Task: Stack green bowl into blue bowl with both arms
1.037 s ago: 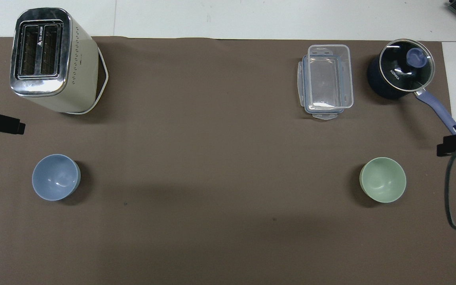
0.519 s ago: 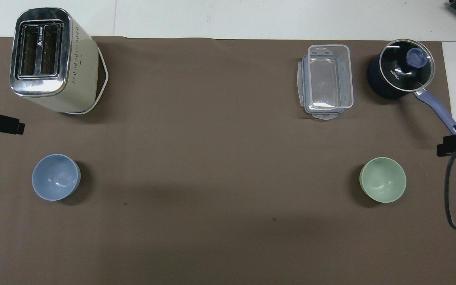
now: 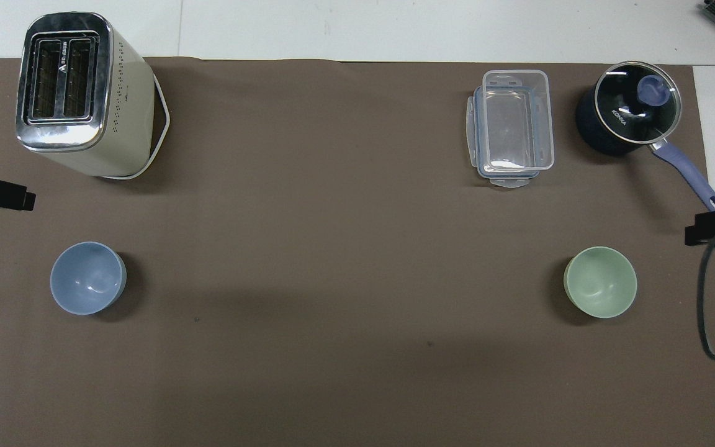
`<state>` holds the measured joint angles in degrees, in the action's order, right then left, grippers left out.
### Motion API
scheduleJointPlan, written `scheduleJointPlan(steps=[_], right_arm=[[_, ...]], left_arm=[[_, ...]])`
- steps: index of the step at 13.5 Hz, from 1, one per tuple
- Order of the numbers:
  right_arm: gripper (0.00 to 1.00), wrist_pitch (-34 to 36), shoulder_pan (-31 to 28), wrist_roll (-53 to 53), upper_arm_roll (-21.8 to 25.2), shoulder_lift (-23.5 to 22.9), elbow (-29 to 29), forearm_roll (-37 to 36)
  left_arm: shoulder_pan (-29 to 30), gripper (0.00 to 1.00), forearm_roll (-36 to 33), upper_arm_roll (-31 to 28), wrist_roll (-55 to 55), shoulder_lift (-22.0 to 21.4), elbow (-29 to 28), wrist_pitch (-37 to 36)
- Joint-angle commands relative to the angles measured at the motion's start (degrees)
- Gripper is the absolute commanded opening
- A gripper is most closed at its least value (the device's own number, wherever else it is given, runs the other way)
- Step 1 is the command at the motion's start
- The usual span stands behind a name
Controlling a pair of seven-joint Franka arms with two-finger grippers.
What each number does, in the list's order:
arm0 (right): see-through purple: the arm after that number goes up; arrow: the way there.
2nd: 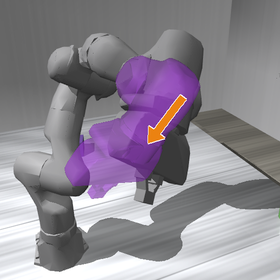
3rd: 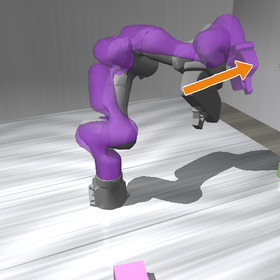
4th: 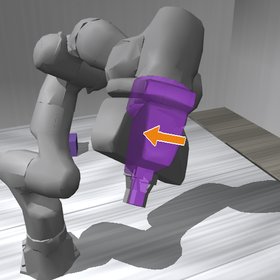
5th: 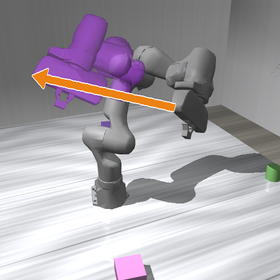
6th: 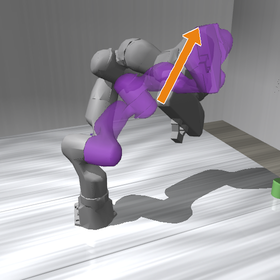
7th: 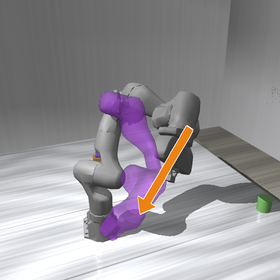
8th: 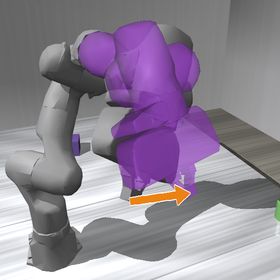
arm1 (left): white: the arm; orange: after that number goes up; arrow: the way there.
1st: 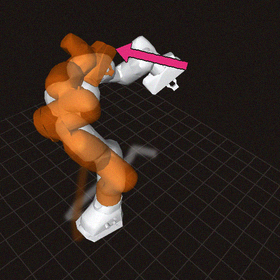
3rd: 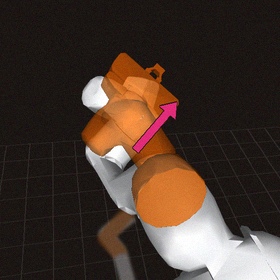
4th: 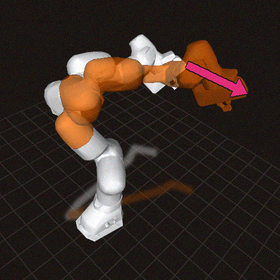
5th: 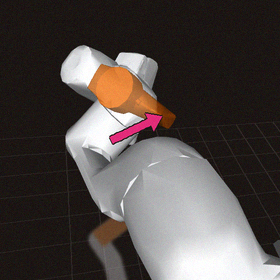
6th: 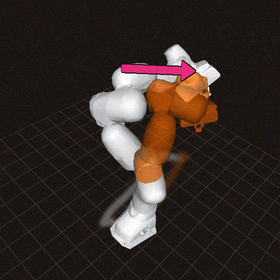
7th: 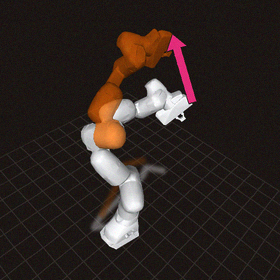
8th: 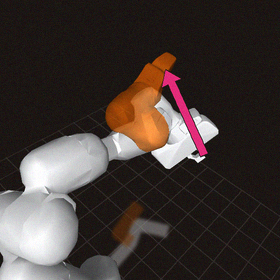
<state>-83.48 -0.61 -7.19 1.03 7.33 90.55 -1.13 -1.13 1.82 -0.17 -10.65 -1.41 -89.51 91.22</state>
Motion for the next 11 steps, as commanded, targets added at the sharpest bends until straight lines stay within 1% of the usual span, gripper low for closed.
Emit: scheduleJointPlan(steps=[1,5,8,11], right_arm=[[1.0,0.51,-0.44,0.33,-0.32,0.05,-0.38,-0.01],[1.0,0.51,-0.44,0.25,-0.41,0.05,-0.38,-0.01],[1.0,0.51,-0.44,0.25,-0.41,0.05,-0.38,-0.01],[1.0,0.51,-0.44,0.33,-0.41,0.05,-0.38,-0.01]], left_arm=[[0.16,1.0,-1.03,-0.09,-0.43,-0.61,-0.57,0.27],[1.66,1.0,-0.85,-0.09,-2.7,-0.7,-0.93,1.06],[2.62,1.0,-0.5,-0.09,-3.15,-0.88,-1.63,3.78],[2.97,1.0,-0.5,-0.09,-3.24,-1.23,-4.61,4.49]])
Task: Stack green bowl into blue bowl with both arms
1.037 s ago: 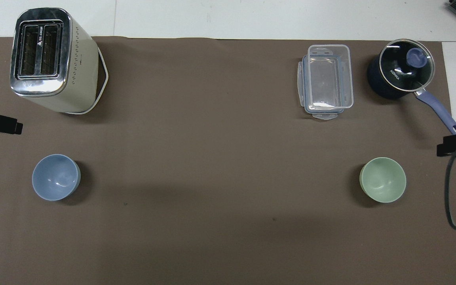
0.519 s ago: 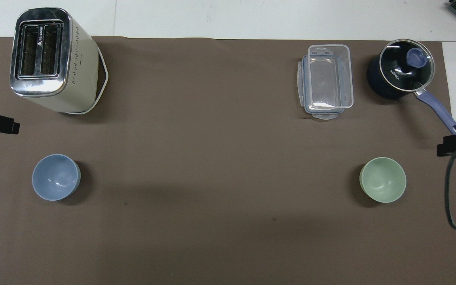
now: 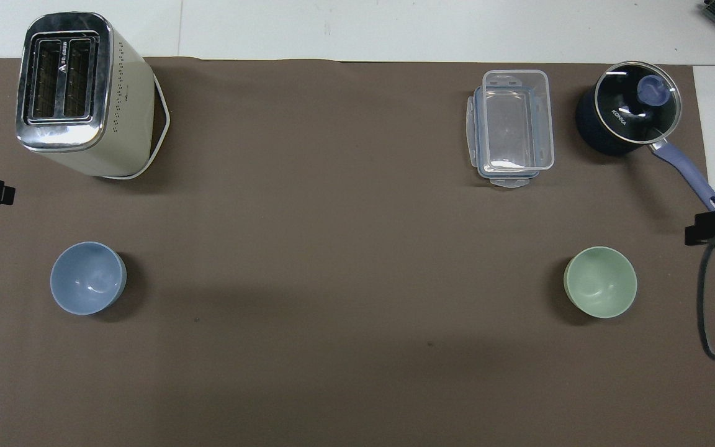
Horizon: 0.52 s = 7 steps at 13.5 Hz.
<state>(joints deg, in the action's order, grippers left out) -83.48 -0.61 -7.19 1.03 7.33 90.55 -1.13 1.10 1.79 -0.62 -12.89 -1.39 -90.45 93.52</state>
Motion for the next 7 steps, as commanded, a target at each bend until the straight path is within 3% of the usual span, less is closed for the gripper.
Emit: scheduleJointPlan(steps=[1,7], right_arm=[[1.0,0.51,-0.44,0.33,-0.41,0.05,-0.38,-0.01],[1.0,0.51,-0.44,0.33,-0.41,0.05,-0.38,-0.01]], left_arm=[[1.71,1.0,-0.47,0.36,-0.99,-1.24,-5.07,3.23],[4.43,1.0,-0.47,0.36,-1.08,-2.47,-17.37,15.18]])
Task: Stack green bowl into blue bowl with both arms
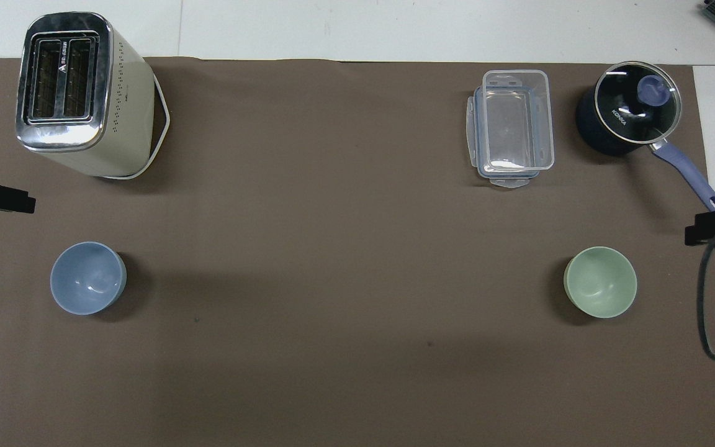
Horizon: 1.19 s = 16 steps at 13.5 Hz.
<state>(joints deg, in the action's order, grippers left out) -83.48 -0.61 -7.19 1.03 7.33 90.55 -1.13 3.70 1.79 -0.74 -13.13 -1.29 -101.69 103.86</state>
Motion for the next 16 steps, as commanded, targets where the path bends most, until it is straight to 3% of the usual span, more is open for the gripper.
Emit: scheduleJointPlan(steps=[1,7,16], right_arm=[[1.0,0.51,-0.44,0.33,-0.41,0.05,-0.38,-0.01],[1.0,0.51,-0.44,0.33,-0.41,0.05,-0.38,-0.01],[1.0,0.51,-0.44,0.24,-0.41,0.05,-0.38,-0.01]], left_arm=[[2.45,1.0,-0.47,0.47,-0.84,-2.66,-7.8,5.99],[3.5,1.0,0.49,0.47,-2.16,-0.74,-15.19,12.14],[9.48,1.0,11.65,0.47,-10.94,-0.38,-24.51,19.18]])
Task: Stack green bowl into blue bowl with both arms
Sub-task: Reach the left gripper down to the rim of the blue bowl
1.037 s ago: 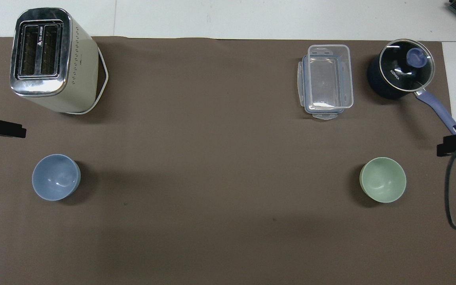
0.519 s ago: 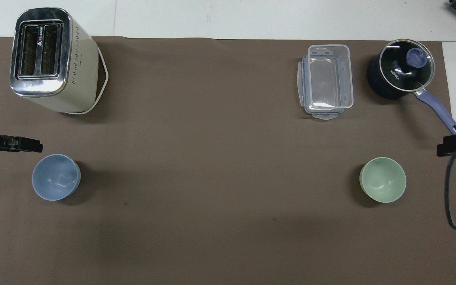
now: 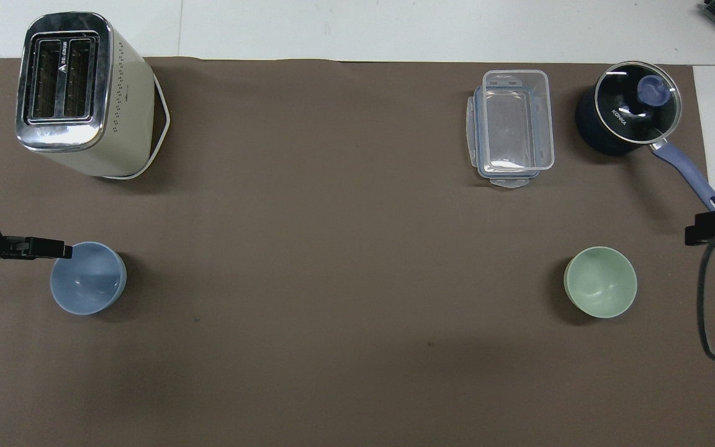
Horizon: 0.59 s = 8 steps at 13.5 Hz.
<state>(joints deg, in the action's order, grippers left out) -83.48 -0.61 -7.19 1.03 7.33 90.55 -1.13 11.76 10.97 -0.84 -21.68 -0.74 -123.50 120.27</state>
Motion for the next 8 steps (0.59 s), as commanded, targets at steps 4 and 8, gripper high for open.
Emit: scheduleJointPlan(steps=[4,8], right_arm=[[1.0,0.43,-0.44,0.25,-0.32,0.05,-0.38,-0.1],[1.0,0.43,-0.53,0.33,-0.23,0.05,-0.38,-0.1]], left_arm=[[4.23,1.0,6.0,0.57,-7.23,0.65,-4.29,3.12],[5.82,1.0,6.17,0.57,-7.94,3.98,-4.47,6.01]])
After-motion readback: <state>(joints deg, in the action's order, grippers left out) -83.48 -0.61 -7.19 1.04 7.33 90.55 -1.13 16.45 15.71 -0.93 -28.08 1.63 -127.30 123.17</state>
